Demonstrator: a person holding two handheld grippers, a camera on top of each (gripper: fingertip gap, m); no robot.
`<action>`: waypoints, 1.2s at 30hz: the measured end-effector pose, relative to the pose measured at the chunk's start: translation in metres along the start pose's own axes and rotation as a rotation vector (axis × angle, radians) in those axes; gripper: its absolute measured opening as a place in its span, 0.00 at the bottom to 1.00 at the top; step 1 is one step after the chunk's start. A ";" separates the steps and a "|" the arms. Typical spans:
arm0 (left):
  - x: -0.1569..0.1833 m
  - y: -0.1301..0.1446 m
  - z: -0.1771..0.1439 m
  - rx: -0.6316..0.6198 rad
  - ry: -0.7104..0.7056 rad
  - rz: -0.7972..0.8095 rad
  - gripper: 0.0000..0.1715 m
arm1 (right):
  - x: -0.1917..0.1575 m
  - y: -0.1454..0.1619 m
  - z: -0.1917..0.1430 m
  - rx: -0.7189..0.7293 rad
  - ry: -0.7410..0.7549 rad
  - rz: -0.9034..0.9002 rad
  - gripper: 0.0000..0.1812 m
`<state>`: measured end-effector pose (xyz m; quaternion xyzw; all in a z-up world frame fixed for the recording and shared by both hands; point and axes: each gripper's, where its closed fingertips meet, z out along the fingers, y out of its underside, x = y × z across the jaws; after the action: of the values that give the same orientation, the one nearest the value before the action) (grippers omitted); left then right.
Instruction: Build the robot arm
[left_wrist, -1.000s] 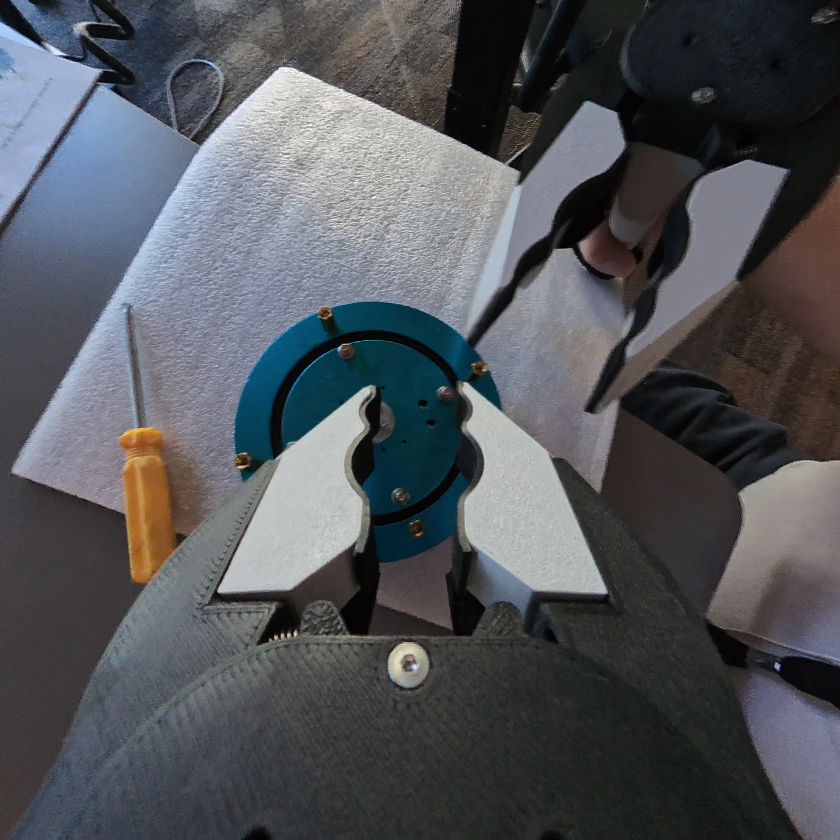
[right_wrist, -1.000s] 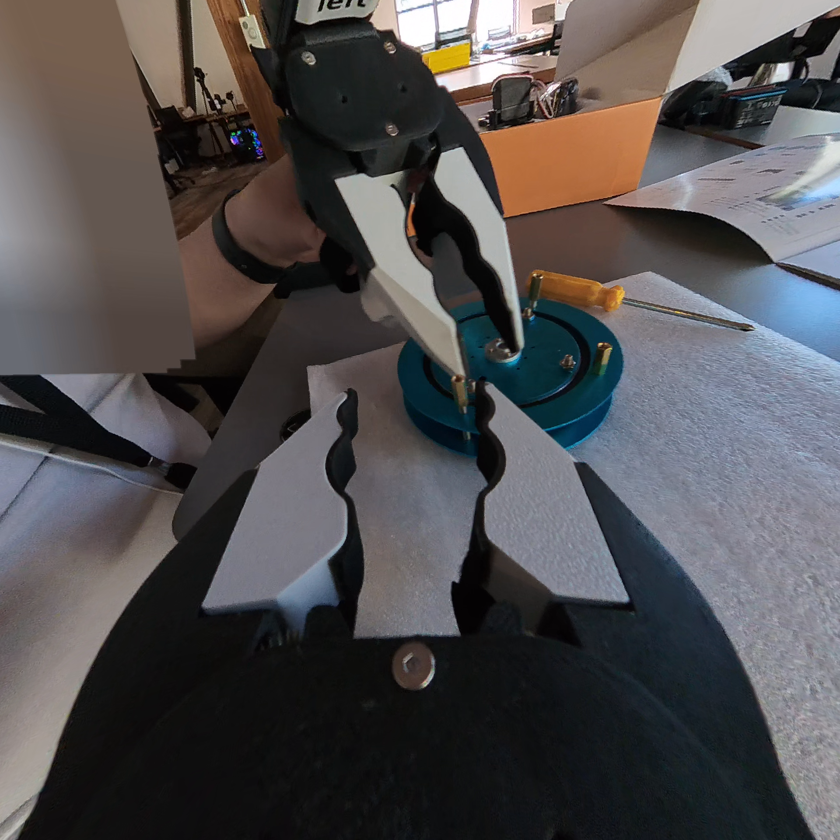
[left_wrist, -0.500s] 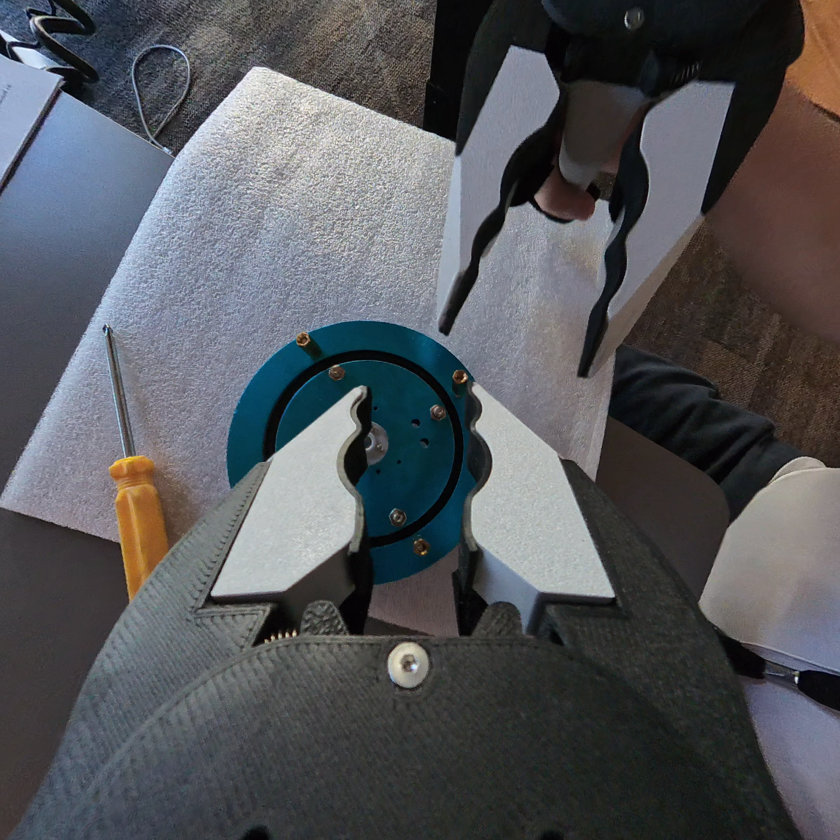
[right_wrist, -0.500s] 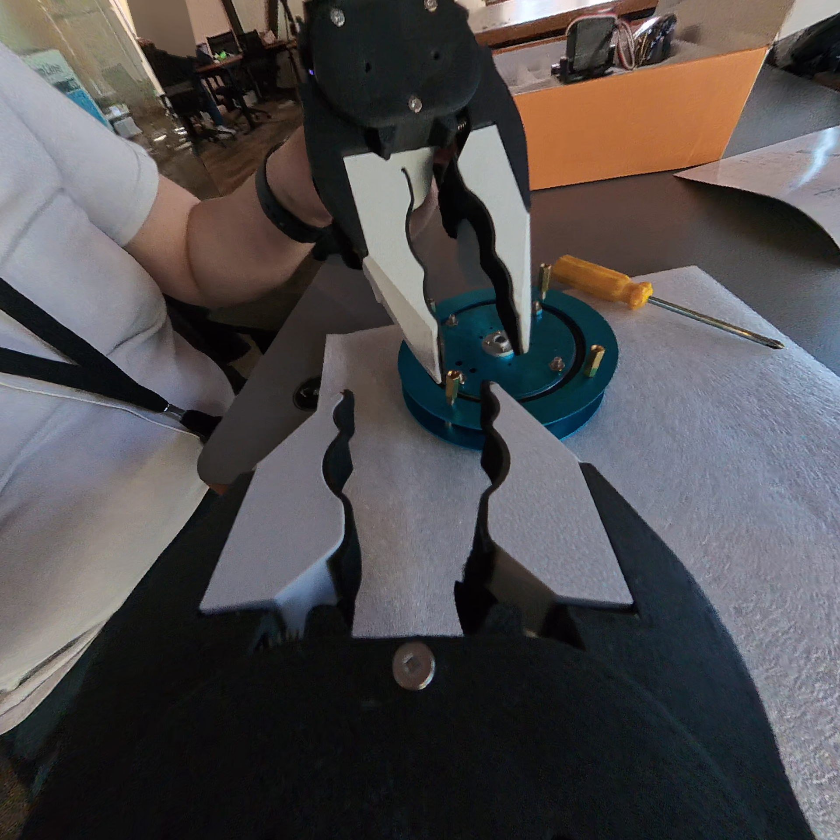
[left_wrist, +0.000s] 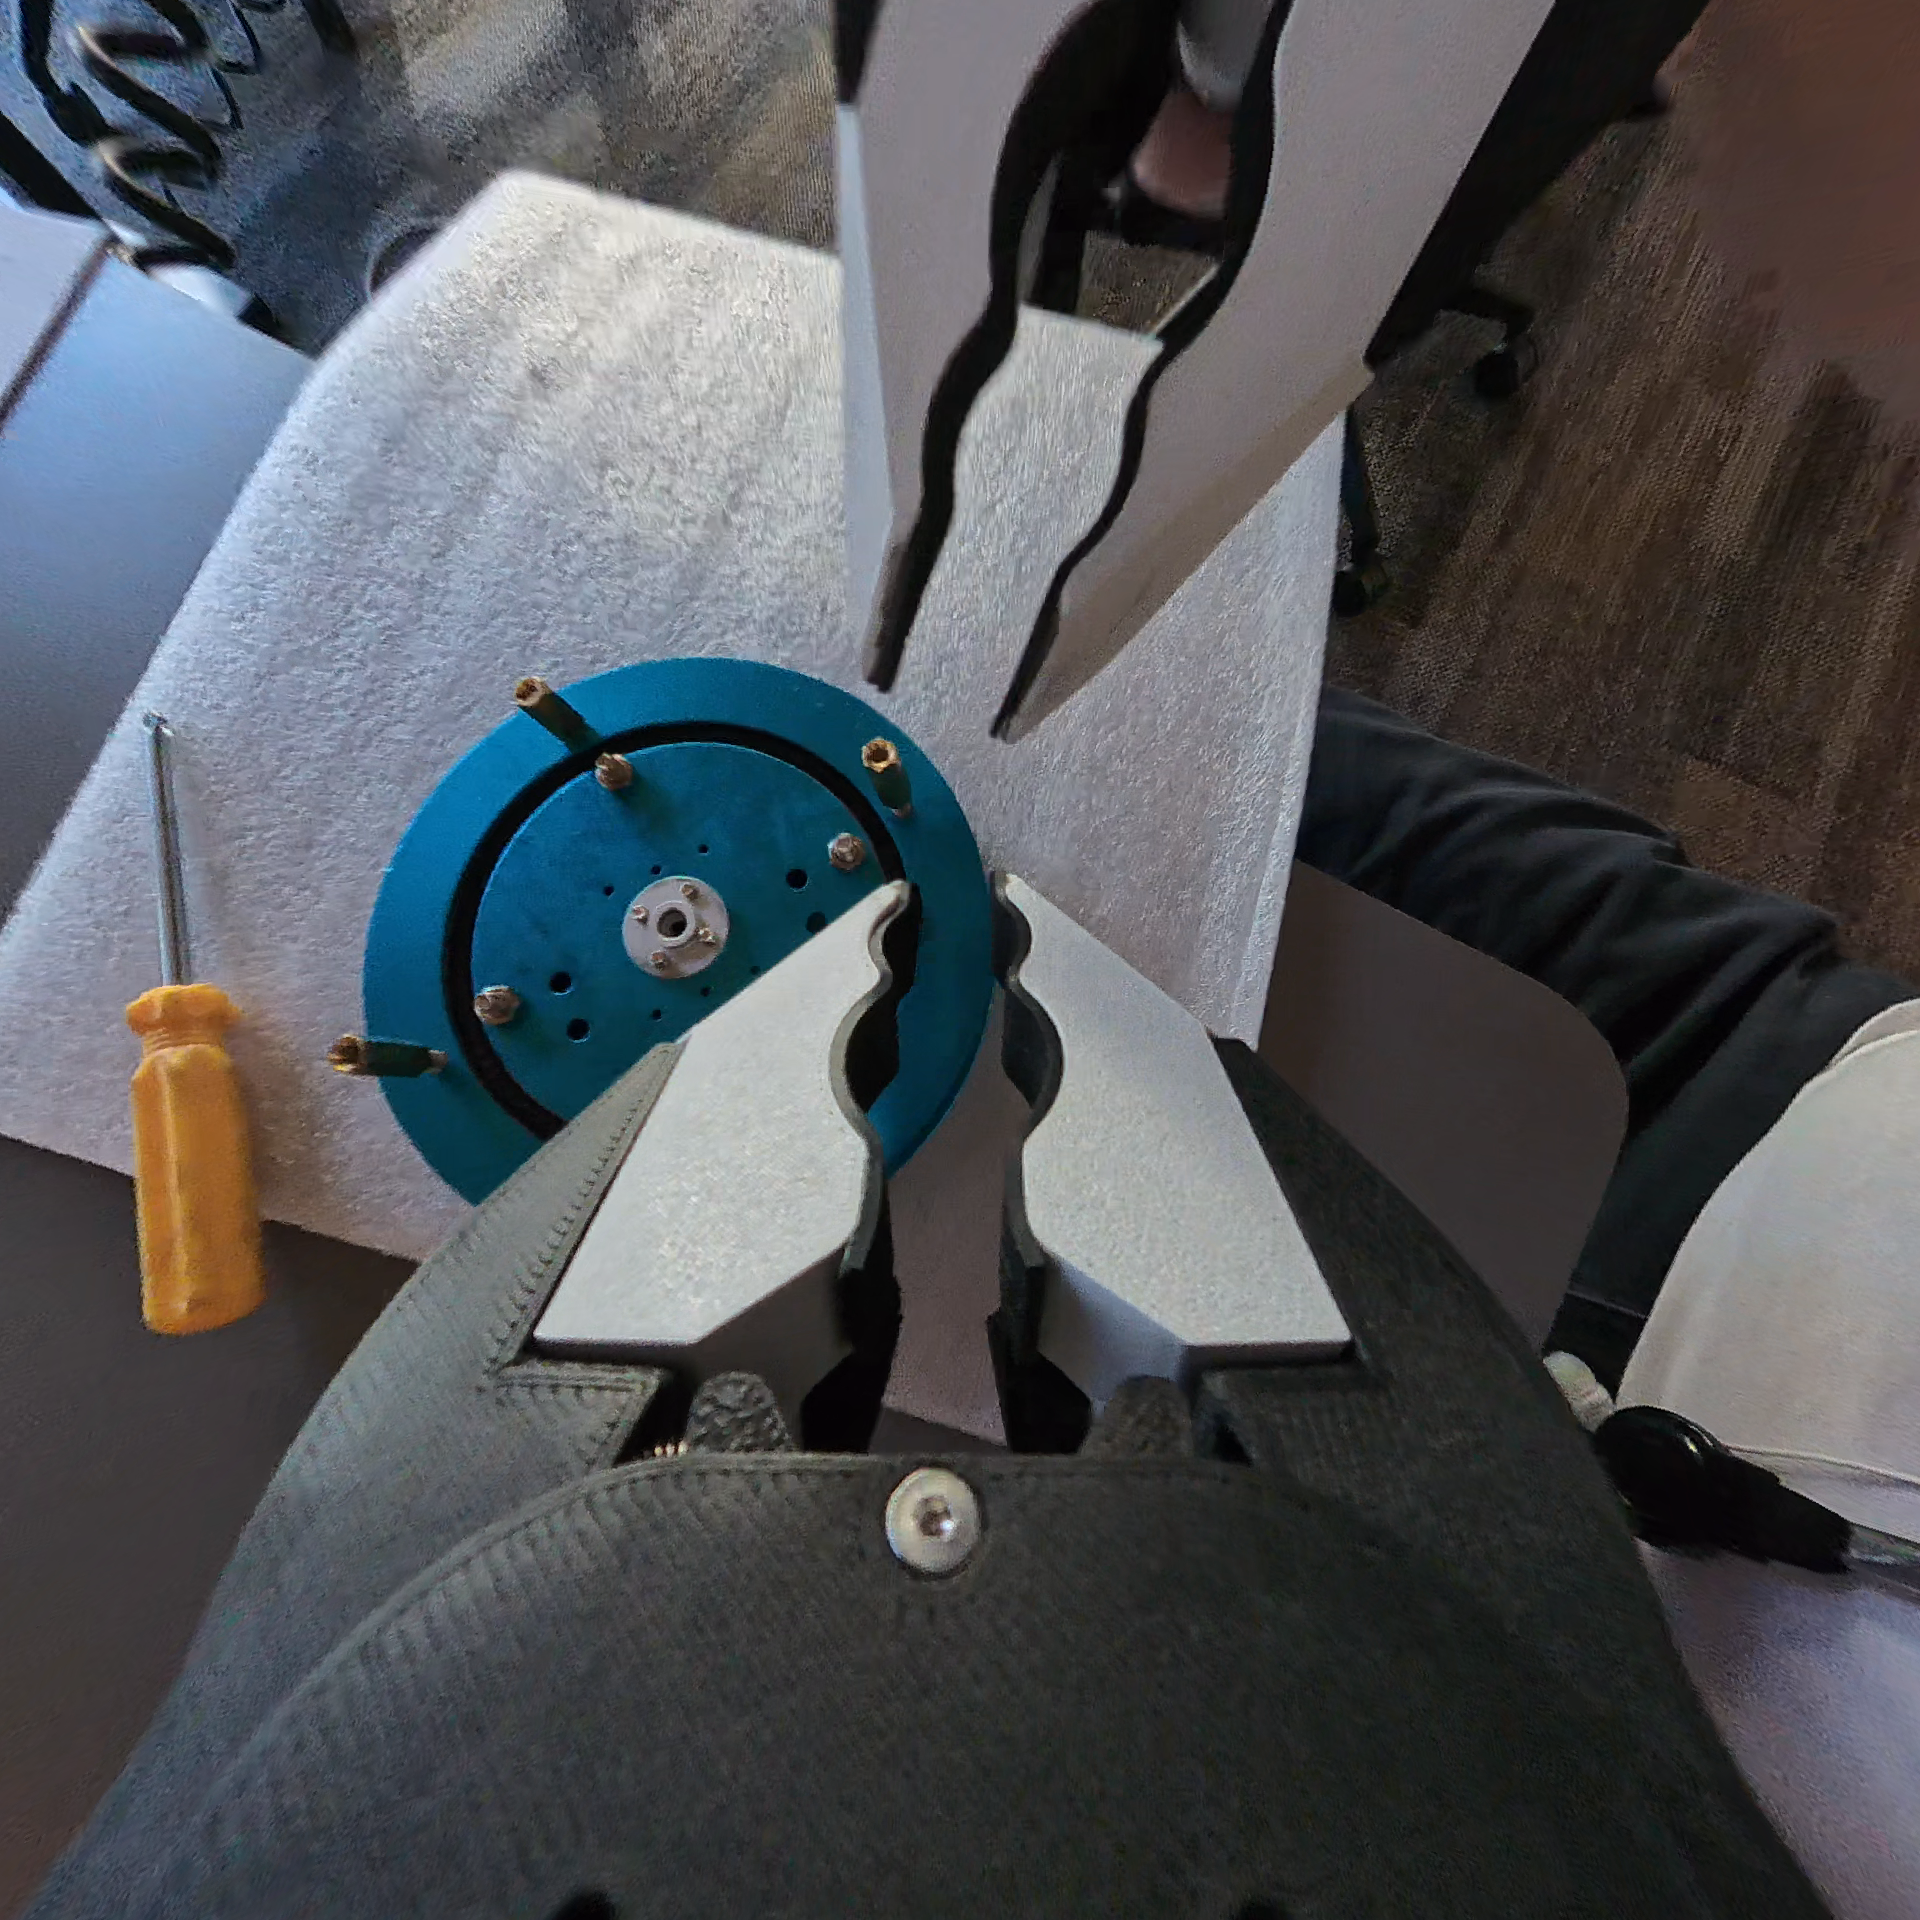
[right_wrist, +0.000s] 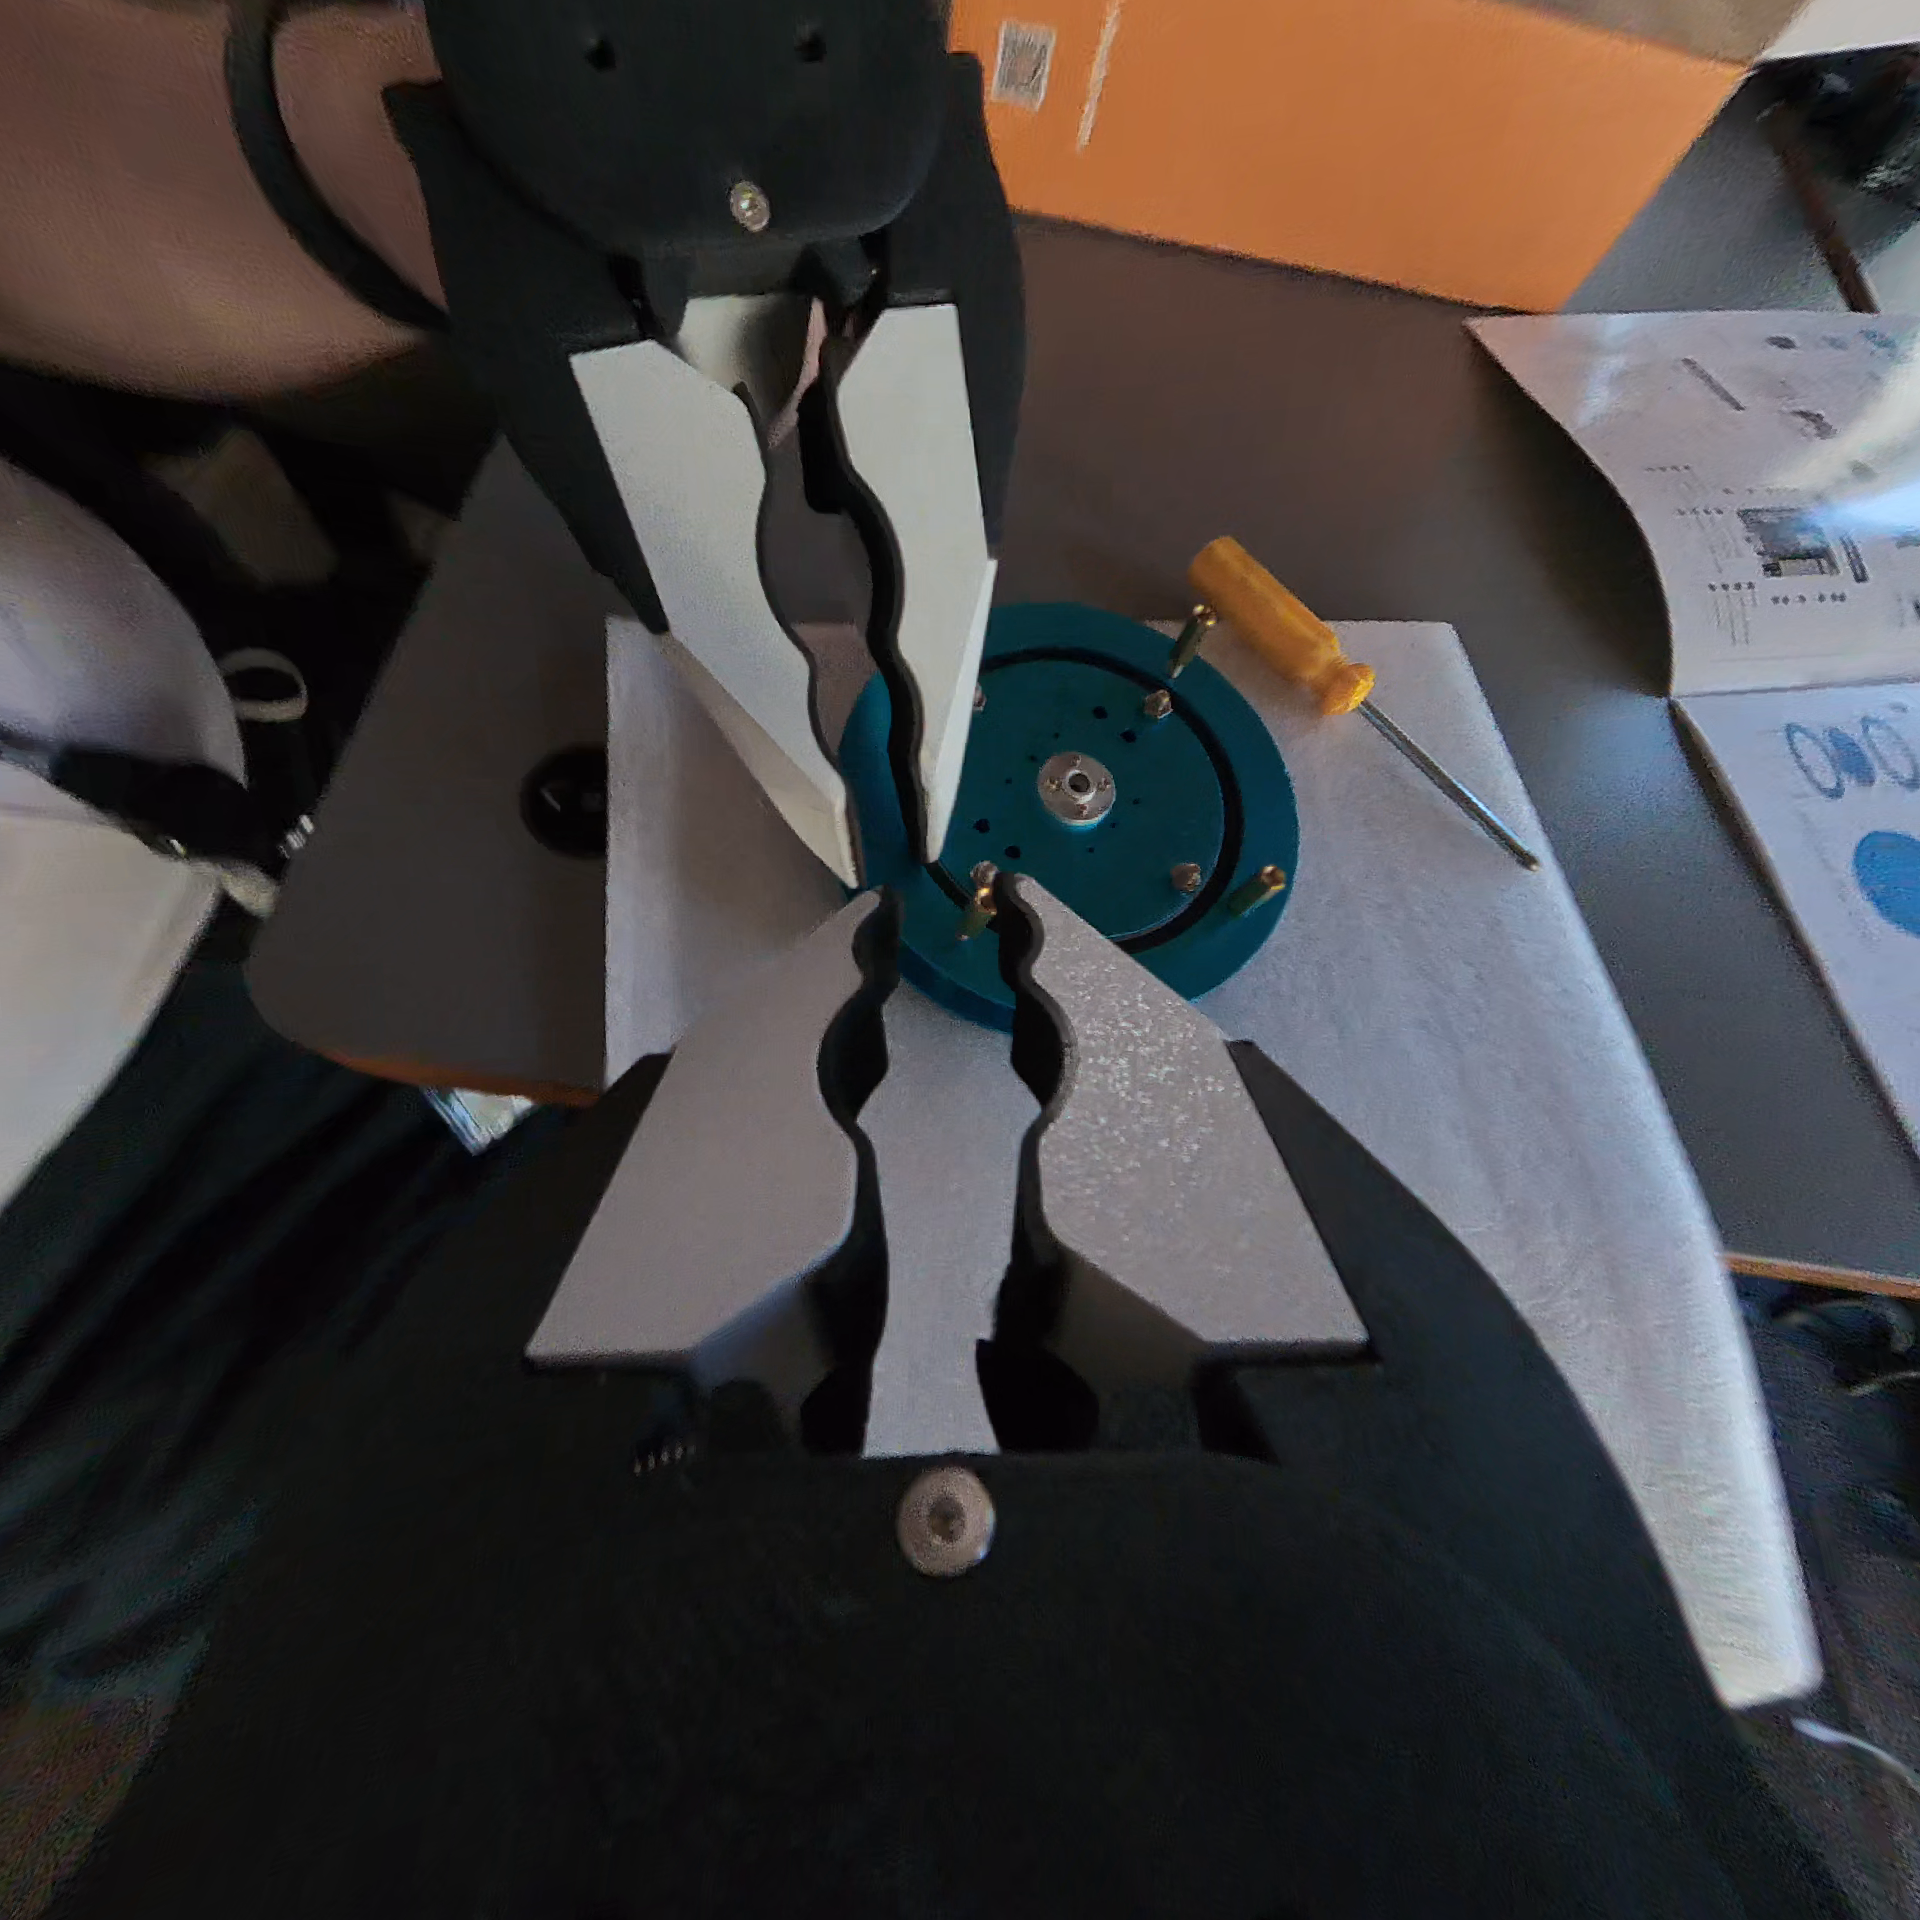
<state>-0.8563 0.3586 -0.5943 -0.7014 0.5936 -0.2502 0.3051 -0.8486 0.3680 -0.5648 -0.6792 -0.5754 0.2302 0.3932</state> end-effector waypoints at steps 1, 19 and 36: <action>0.000 0.002 0.002 -0.008 -0.003 -0.003 0.06 | 0.002 0.001 0.002 -0.053 -0.004 -0.048 0.09; -0.026 0.011 -0.013 -0.011 -0.046 -0.100 0.06 | 0.001 0.016 0.019 -0.662 -0.210 -0.316 0.04; -0.007 0.018 -0.025 0.066 -0.011 0.013 0.17 | -0.002 0.005 0.019 -0.601 -0.203 -0.221 0.07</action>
<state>-0.8879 0.3598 -0.5902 -0.6883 0.5880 -0.2639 0.3331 -0.8603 0.3711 -0.5802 -0.6720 -0.7239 0.0726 0.1384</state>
